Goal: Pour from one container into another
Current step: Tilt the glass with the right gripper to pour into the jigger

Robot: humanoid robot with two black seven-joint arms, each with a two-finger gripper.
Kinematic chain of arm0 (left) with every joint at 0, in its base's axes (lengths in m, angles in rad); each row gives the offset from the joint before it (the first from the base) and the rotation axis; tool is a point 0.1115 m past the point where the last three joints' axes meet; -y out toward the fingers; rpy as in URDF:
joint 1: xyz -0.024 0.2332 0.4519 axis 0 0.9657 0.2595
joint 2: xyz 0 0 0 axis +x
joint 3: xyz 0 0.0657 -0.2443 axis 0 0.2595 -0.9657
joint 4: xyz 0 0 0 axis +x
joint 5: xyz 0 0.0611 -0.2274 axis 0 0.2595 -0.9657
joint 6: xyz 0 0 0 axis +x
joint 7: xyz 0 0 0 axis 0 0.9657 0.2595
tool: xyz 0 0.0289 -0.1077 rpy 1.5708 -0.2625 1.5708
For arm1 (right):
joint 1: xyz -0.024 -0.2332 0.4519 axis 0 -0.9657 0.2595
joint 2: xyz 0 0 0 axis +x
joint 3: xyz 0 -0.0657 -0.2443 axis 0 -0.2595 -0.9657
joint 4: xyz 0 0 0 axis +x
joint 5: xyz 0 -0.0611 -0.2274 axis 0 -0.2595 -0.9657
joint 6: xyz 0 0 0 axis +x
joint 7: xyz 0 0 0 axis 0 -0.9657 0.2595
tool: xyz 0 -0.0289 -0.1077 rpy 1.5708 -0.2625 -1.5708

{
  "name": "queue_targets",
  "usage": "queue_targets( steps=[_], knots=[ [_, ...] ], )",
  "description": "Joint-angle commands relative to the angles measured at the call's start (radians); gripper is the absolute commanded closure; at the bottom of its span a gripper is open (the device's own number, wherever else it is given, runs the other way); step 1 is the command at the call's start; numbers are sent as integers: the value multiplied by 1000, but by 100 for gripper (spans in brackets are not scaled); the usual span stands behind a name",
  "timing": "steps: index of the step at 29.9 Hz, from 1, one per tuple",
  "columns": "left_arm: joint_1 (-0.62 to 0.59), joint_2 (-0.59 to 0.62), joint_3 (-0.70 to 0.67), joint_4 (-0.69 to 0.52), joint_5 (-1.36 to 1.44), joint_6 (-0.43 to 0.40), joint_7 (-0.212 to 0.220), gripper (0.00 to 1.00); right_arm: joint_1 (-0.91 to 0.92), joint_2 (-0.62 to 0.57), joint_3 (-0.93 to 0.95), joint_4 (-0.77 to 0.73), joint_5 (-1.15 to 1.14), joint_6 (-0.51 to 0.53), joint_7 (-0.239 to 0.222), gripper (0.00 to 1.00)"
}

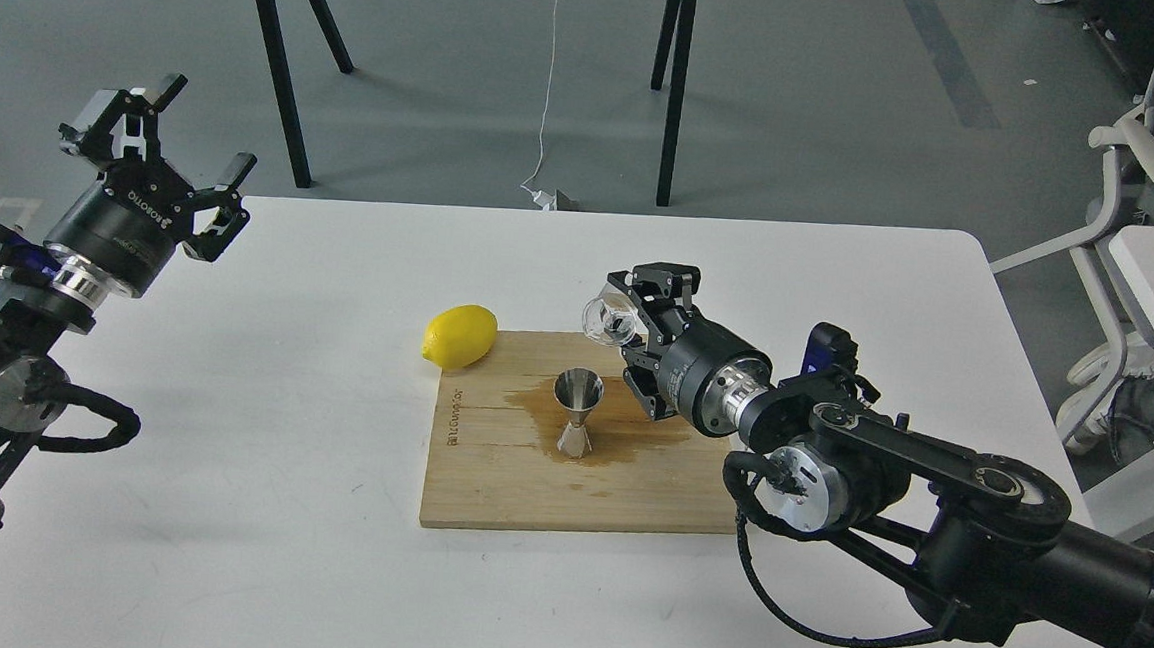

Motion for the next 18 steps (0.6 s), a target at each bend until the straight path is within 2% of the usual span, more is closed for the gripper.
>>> queue_targets(
  steps=[1, 18],
  knots=[
    [0, -4, -1, 0, 0, 0, 0, 5, 22, -3, -31, 0, -21, 0, 0, 49],
    [0, -2, -1, 11, 0, 0, 0, 5, 72, -20, -164, 0, -184, 0, 0, 49]
  ],
)
